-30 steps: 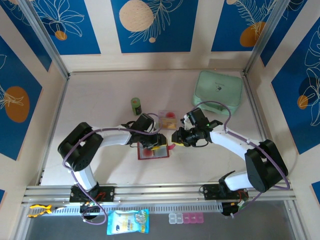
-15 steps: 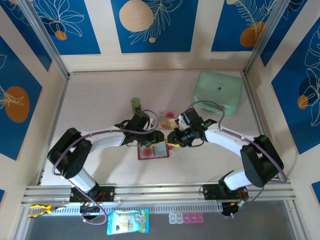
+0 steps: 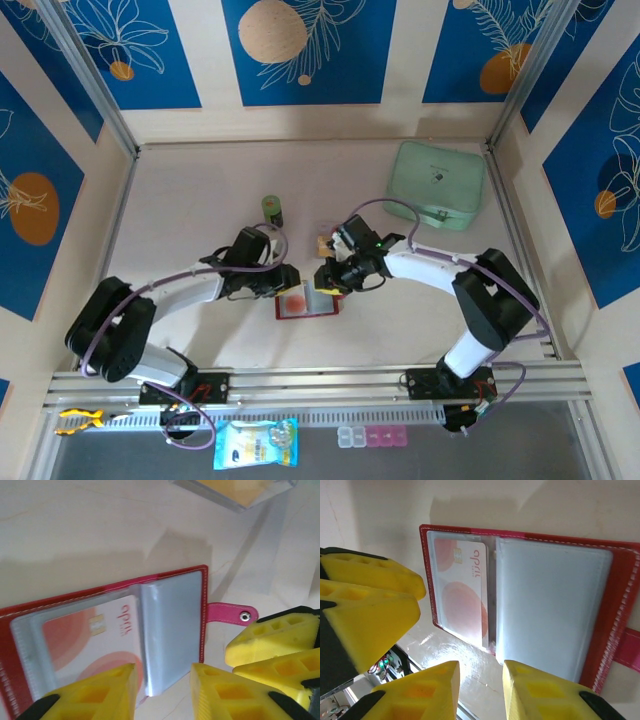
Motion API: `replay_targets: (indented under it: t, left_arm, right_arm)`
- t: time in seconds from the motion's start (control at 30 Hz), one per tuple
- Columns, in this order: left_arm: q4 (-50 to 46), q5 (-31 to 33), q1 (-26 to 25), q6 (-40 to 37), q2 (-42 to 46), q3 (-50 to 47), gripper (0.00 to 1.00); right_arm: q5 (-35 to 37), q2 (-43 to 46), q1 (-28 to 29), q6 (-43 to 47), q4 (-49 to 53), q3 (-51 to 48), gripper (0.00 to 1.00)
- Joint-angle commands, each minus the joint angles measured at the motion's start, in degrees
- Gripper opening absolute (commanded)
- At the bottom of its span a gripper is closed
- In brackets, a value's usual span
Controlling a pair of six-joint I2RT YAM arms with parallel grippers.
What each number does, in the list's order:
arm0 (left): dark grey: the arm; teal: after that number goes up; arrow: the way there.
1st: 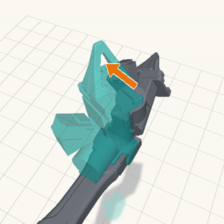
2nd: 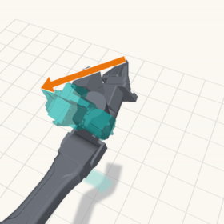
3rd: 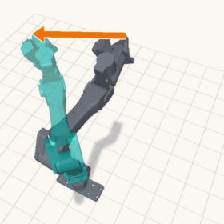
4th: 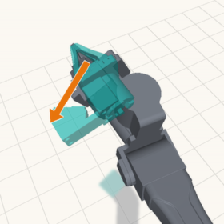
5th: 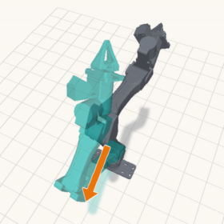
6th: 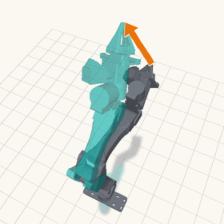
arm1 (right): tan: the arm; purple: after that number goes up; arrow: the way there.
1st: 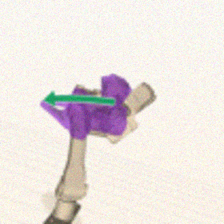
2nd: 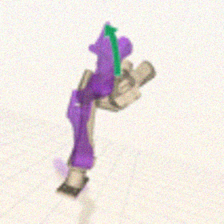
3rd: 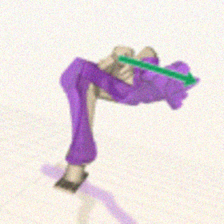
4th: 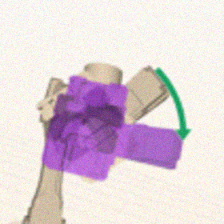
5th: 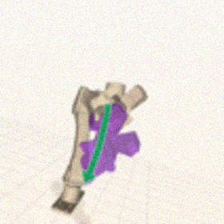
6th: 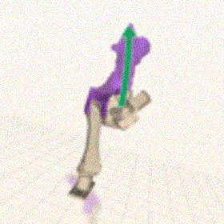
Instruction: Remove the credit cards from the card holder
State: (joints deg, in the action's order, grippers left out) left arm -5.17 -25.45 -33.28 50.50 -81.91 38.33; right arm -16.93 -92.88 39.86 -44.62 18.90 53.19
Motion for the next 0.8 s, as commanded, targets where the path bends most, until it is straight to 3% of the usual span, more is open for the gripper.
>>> replay_targets:
  t: [0.0, 0.53, 0.77]
  left_arm:
    - [-2.04, -0.45, 1.3, -1.72, 2.02, -2.12, 0.31]
    - [-2.52, 0.28, 2.96, -4.39, 1.14, -5.98, 0.05]
    - [-2.52, 0.32, 3.35, -4.8, 0.91, -7.09, 0.0]
  right_arm:
    - [-0.91, -2.04, 1.15, -0.75, -0.13, 2.71, 0.29]
    - [-2.16, -9.71, 3.98, -0.38, 0.53, 8.45, 0.27]
    - [-2.1, -11.57, 4.78, -0.11, 1.14, 10.02, 0.26]
